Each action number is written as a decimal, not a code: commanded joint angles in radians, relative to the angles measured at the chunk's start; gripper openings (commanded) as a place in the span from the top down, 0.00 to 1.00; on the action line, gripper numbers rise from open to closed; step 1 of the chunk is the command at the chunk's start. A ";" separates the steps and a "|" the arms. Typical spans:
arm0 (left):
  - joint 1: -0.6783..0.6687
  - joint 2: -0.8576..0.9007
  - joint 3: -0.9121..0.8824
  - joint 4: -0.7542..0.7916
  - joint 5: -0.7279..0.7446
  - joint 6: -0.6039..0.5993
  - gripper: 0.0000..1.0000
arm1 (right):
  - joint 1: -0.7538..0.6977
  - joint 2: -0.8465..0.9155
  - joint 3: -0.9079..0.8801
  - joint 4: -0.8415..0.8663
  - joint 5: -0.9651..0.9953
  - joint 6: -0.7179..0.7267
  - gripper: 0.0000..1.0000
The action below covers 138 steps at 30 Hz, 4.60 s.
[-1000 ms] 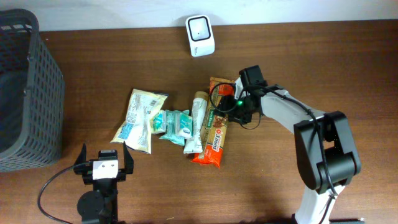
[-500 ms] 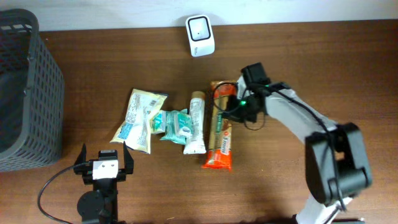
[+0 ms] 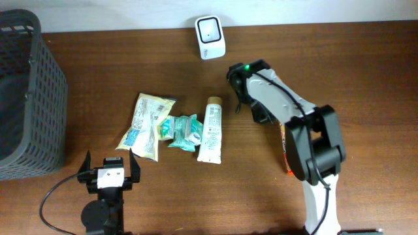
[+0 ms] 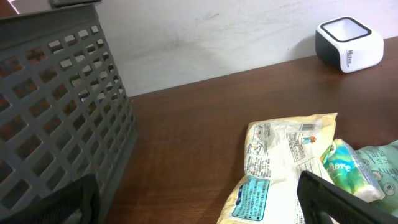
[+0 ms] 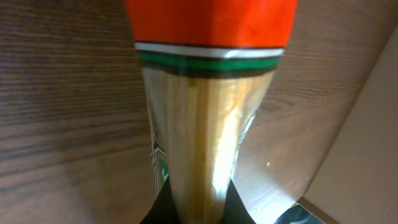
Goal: Scan the item barcode
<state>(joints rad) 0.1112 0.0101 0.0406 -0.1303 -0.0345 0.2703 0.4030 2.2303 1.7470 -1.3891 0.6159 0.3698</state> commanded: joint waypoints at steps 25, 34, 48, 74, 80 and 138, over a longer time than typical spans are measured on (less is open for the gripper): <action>0.005 -0.005 -0.008 0.003 -0.004 0.015 0.01 | -0.364 -0.365 0.636 -0.310 -1.049 -0.381 0.41; 0.005 -0.005 -0.008 0.003 -0.004 0.016 0.01 | -0.450 -0.541 0.280 -0.286 -0.998 -0.502 0.29; 0.005 -0.005 -0.008 0.003 -0.004 0.015 0.01 | -0.516 -0.521 -0.667 0.491 -1.179 -0.513 0.28; 0.005 -0.005 -0.008 0.003 -0.004 0.015 0.01 | -0.509 -0.320 -1.052 0.978 -1.261 -0.220 0.65; 0.005 -0.005 -0.008 0.003 -0.004 0.015 0.01 | -0.504 -0.329 -1.019 1.020 -1.314 -0.185 0.96; 0.005 -0.005 -0.008 0.003 -0.004 0.015 0.01 | 0.035 -0.386 -0.071 0.129 -0.730 -0.157 0.95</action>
<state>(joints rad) 0.1112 0.0101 0.0395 -0.1307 -0.0345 0.2703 0.4465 1.8729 1.5318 -1.2194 -0.0811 0.2325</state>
